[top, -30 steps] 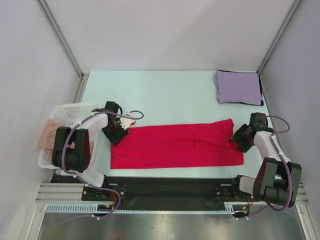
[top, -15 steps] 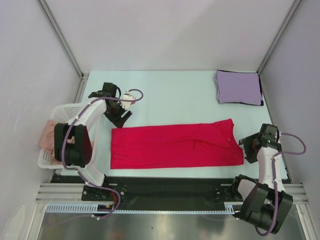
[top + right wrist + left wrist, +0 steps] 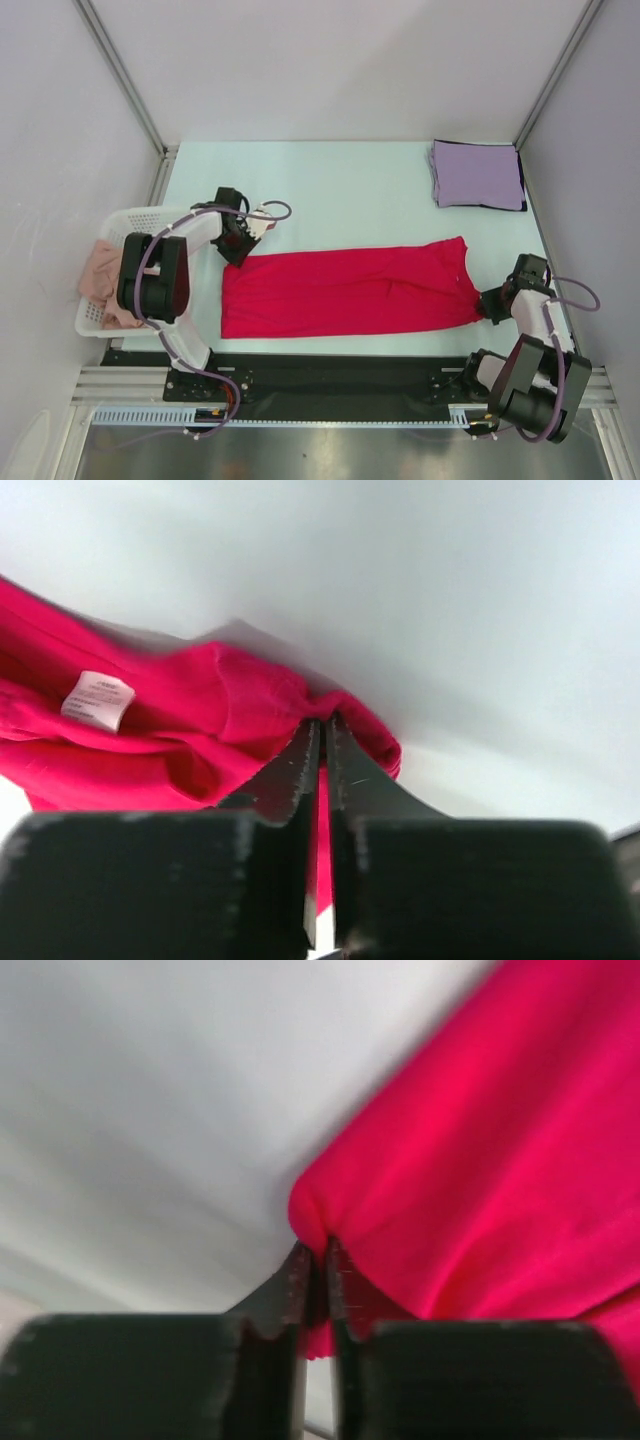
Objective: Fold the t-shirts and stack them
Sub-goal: Fold the tshirt
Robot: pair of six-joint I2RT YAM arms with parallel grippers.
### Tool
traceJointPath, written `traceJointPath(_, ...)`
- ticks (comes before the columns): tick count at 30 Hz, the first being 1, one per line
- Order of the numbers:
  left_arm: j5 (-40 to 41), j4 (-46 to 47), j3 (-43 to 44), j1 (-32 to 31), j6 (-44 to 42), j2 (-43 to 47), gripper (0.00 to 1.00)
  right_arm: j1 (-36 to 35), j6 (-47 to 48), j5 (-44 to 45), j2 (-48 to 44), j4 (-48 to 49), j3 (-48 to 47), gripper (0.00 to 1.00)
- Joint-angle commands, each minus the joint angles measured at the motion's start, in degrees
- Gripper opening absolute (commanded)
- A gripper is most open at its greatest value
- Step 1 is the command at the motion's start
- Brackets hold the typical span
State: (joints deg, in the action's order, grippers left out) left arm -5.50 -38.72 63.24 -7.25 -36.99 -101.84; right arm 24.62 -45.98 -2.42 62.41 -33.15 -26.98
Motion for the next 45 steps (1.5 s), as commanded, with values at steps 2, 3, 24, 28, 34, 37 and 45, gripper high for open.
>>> traceJointPath(2, -5.9, -2.9, -7.6, 0.1, -2.6, 1.4, 0.00, -1.2, 2.1, -2.2, 8.7, 12.7, -1.1, 0.00)
traceJointPath(3, -6.0, -3.2, -8.4, 0.1, -2.6, 1.7, 0.00, -3.2, 2.7, -1.7, 10.5, 13.5, -2.2, 0.00)
traceJointPath(24, -25.3, -17.0, -15.3, -8.0, -15.0, 11.4, 0.01, -29.8, 9.6, 1.2, 58.9, 15.3, -59.1, 0.00)
traceJointPath(28, -28.3, -15.3, -12.5, -15.2, -12.7, 8.2, 0.02, -30.7, 10.4, 1.5, 67.6, 14.1, -74.9, 0.00)
traceJointPath(34, -32.9, -12.7, -7.4, -23.9, -9.8, 3.1, 0.01, -32.0, 14.6, 0.7, 88.5, 3.0, -106.1, 0.00)
traceJointPath(37, -35.7, -10.8, -4.2, -26.0, -7.5, 2.6, 0.02, -32.4, 13.8, -1.0, 94.3, 2.4, -117.9, 0.00)
traceJointPath(45, -36.5, 3.3, -1.7, -34.5, 3.7, -0.2, 0.02, -34.2, 11.2, -2.4, 96.8, 14.6, -119.7, 0.01)
